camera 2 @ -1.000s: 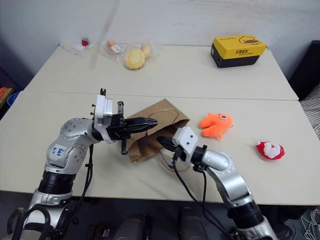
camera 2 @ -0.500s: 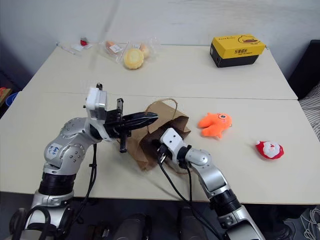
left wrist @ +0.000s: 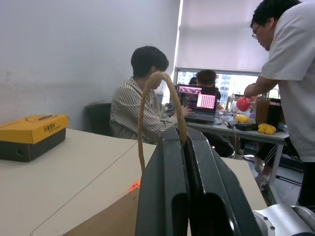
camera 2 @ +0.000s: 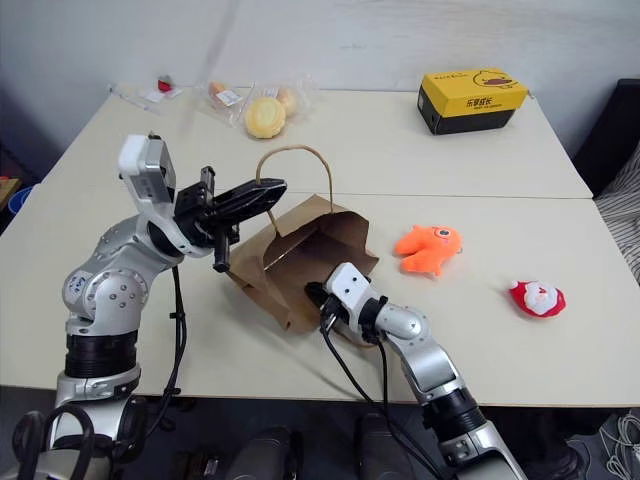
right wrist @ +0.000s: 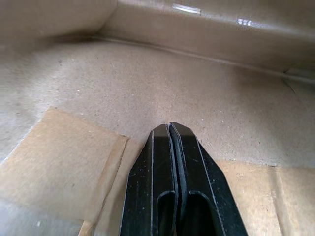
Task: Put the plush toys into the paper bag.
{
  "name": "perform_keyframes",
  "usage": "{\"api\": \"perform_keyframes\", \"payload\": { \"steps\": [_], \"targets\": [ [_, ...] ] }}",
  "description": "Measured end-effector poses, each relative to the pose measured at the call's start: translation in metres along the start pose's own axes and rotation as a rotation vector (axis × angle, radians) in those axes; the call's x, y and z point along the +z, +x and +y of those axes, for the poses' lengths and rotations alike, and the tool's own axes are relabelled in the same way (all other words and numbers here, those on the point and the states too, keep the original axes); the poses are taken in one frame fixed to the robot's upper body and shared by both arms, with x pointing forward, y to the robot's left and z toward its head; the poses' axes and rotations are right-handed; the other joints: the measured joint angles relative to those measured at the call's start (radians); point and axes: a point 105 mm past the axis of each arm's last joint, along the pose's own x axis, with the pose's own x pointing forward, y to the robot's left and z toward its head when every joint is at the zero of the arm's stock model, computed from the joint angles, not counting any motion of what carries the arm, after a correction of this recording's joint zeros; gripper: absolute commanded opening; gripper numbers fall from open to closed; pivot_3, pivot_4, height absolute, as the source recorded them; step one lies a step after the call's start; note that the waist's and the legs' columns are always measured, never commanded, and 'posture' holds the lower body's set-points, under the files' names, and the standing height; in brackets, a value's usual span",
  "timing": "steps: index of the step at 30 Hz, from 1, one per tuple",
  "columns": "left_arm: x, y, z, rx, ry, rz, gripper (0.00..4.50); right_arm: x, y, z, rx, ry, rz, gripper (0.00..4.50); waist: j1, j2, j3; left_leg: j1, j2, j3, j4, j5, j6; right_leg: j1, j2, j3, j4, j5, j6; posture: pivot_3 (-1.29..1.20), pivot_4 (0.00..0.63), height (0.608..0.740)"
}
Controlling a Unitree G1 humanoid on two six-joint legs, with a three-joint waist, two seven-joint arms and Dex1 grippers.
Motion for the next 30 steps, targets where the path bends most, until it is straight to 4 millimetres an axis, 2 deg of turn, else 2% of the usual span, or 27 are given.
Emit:
{"api": "perform_keyframes", "payload": {
  "steps": [2, 4, 5, 7, 12, 14, 16, 18, 21, 22, 25, 28, 30],
  "targets": [
    [-0.005, 0.003, -0.003, -0.012, -0.012, 0.007, 0.0, 0.01, -0.004, 0.002, 0.023, 0.03, -0.046, 0.57, -0.003, 0.0, 0.0, 0.0, 0.0, 0.0, 0.0, 0.0, 0.0, 0.0, 0.0, 0.0, 0.0, 0.0, 0.0, 0.0, 0.15, 0.74],
    [-0.008, 0.006, -0.005, -0.021, -0.016, 0.01, 0.0, 0.022, -0.008, 0.004, 0.054, 0.003, -0.078, 1.18, -0.005, 0.0, 0.0, 0.0, 0.0, 0.0, 0.0, 0.0, 0.0, 0.0, 0.0, 0.0, 0.0, 0.0, 0.0, 0.0, 0.15, 0.74],
    [-0.009, 0.007, -0.006, -0.023, -0.015, 0.012, 0.0, 0.027, -0.013, 0.004, 0.063, -0.007, -0.091, 1.65, -0.005, 0.0, 0.0, 0.0, 0.0, 0.0, 0.0, 0.0, 0.0, 0.0, 0.0, 0.0, 0.0, 0.0, 0.0, 0.0, 0.15, 0.74],
    [-0.012, 0.008, -0.006, -0.024, -0.012, 0.023, 0.0, 0.033, -0.025, 0.002, 0.067, -0.016, -0.113, 2.28, -0.004, 0.0, 0.0, 0.0, 0.0, -0.001, 0.0, 0.0, 0.0, 0.0, 0.0, -0.001, 0.0, 0.0, 0.0, 0.0, 0.15, 0.74],
    [-0.023, 0.006, -0.008, -0.023, -0.017, 0.054, 0.0, 0.05, -0.067, 0.0, 0.055, -0.011, -0.202, 3.94, -0.002, 0.0, 0.0, 0.0, 0.0, -0.001, -0.001, 0.0, 0.0, 0.001, 0.0, -0.001, -0.001, 0.0, 0.0, 0.0, 0.15, 0.74],
    [-0.028, 0.007, -0.01, -0.039, -0.011, 0.073, 0.0, 0.058, -0.099, -0.006, -0.002, -0.031, -0.229, 4.48, 0.006, 0.0, 0.0, 0.0, 0.0, -0.001, -0.001, 0.0, 0.0, 0.002, 0.0, -0.001, -0.002, 0.0, 0.0, 0.0, 0.15, 0.74],
    [-0.031, 0.007, -0.01, -0.042, -0.006, 0.086, 0.0, 0.061, -0.122, -0.013, -0.07, -0.062, -0.23, 4.48, 0.013, 0.0, 0.0, 0.001, 0.0, -0.001, -0.001, -0.001, 0.0, 0.003, 0.0, -0.001, -0.005, 0.0, 0.0, 0.0, 0.15, 0.74],
    [-0.034, 0.006, -0.008, -0.04, -0.006, 0.093, 0.0, 0.056, -0.146, -0.02, -0.158, -0.082, -0.196, 4.48, 0.018, 0.0, 0.0, 0.002, 0.0, -0.001, -0.001, -0.001, 0.001, 0.003, 0.0, -0.001, -0.006, 0.0, 0.0, 0.0, 0.15, 0.74],
    [-0.037, 0.005, -0.006, -0.032, 0.002, 0.106, 0.0, 0.039, -0.187, -0.031, -0.322, -0.124, -0.112, 4.48, 0.02, 0.0, 0.0, 0.001, 0.0, -0.001, -0.001, -0.001, 0.001, 0.003, 0.0, 0.0, -0.006, 0.0, 0.0, 0.0, 0.15, 0.74],
    [-0.037, 0.005, -0.007, -0.038, 0.009, 0.109, 0.0, 0.029, -0.209, -0.037, -0.41, -0.151, -0.06, 4.48, 0.02, 0.0, 0.0, 0.002, 0.0, 0.0, -0.001, -0.001, 0.002, 0.004, 0.0, 0.0, -0.006, 0.0, 0.0, 0.0, 0.15, 0.74],
    [-0.039, 0.004, -0.006, -0.039, 0.007, 0.11, 0.0, 0.002, -0.245, -0.036, -0.508, -0.19, 0.073, 4.48, 0.02, 0.0, 0.0, 0.003, 0.0, 0.001, -0.001, -0.003, 0.004, 0.004, 0.0, 0.001, -0.006, 0.0, 0.0, 0.0, 0.15, 0.74],
    [-0.041, 0.003, -0.004, -0.038, 0.002, 0.117, 0.0, -0.02, -0.261, -0.031, -0.534, -0.245, 0.196, 4.48, 0.016, 0.0, 0.0, 0.004, 0.0, 0.002, -0.001, -0.003, 0.004, 0.004, 0.001, 0.002, -0.005, 0.0, 0.0, 0.0, 0.15, 0.74],
    [-0.043, 0.003, -0.005, -0.046, 0.002, 0.125, 0.0, -0.022, -0.262, -0.034, -0.536, -0.312, 0.235, 4.48, 0.009, 0.001, 0.0, 0.005, 0.0, 0.004, -0.001, -0.003, 0.004, 0.004, 0.001, 0.005, -0.004, 0.0, 0.0, 0.0, 0.15, 0.74]
  ]
}}
